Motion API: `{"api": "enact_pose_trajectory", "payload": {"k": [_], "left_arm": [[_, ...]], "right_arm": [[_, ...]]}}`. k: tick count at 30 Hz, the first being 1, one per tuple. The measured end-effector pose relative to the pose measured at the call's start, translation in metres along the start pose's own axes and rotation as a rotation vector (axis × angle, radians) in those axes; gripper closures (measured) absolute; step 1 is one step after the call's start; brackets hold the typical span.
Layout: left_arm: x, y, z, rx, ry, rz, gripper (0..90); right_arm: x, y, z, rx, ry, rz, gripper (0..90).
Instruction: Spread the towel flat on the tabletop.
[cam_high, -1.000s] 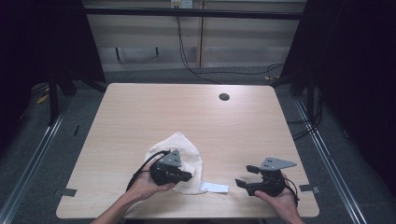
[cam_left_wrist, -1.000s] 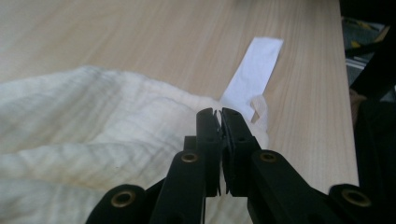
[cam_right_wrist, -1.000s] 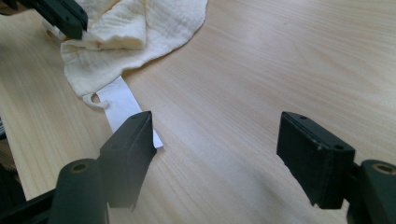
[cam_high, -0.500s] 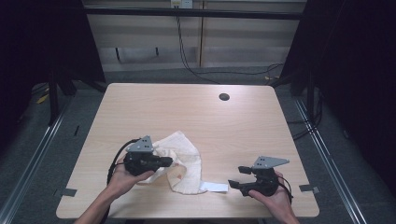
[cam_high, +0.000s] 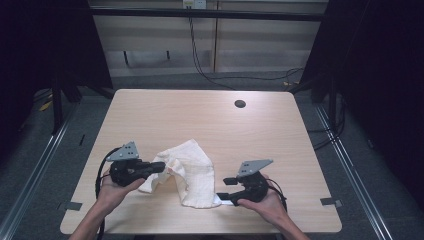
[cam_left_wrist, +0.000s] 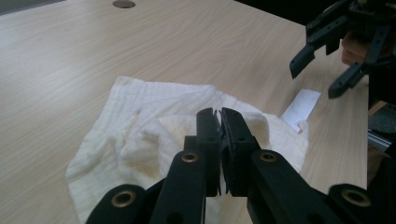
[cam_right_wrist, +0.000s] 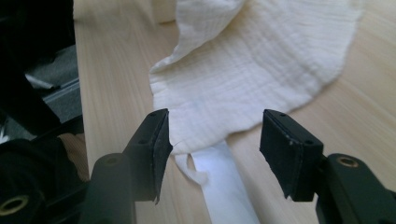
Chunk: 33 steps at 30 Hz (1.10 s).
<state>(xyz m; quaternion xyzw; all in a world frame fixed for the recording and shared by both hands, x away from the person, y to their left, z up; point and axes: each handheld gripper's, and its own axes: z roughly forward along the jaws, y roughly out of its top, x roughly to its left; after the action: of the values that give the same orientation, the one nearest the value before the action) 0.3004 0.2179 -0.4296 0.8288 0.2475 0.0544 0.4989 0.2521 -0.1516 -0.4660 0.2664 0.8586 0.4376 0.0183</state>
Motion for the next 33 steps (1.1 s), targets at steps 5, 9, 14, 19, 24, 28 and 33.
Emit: {"api": "enact_pose_trajectory", "payload": {"k": [5, 9, 14, 19, 24, 28, 33], "left_arm": [[0.011, -0.010, 0.001, 0.017, 0.044, -0.030, 87.0], [0.022, -0.021, 0.004, 0.041, 0.053, -0.073, 87.0], [0.025, -0.022, 0.001, 0.027, 0.056, -0.084, 87.0], [0.025, -0.024, 0.000, 0.030, 0.054, -0.083, 87.0], [0.026, -0.025, 0.002, 0.033, 0.050, -0.087, 86.9], [0.027, -0.025, 0.001, 0.026, 0.049, -0.090, 86.9], [0.028, -0.026, 0.000, 0.025, 0.046, -0.097, 86.9]], "right_arm": [[0.004, 0.001, 0.026, 0.063, 0.058, -0.063, 59.6], [0.005, -0.001, 0.030, 0.068, 0.072, -0.086, 67.1], [0.007, -0.001, 0.037, 0.058, 0.121, -0.104, 73.0], [0.012, -0.005, 0.048, 0.111, 0.135, -0.146, 69.2], [0.019, -0.012, 0.050, 0.093, 0.089, -0.203, 62.2], [0.023, -0.016, 0.050, 0.070, 0.053, -0.249, 64.5], [0.021, -0.017, 0.049, 0.058, 0.024, -0.236, 80.0]]}}
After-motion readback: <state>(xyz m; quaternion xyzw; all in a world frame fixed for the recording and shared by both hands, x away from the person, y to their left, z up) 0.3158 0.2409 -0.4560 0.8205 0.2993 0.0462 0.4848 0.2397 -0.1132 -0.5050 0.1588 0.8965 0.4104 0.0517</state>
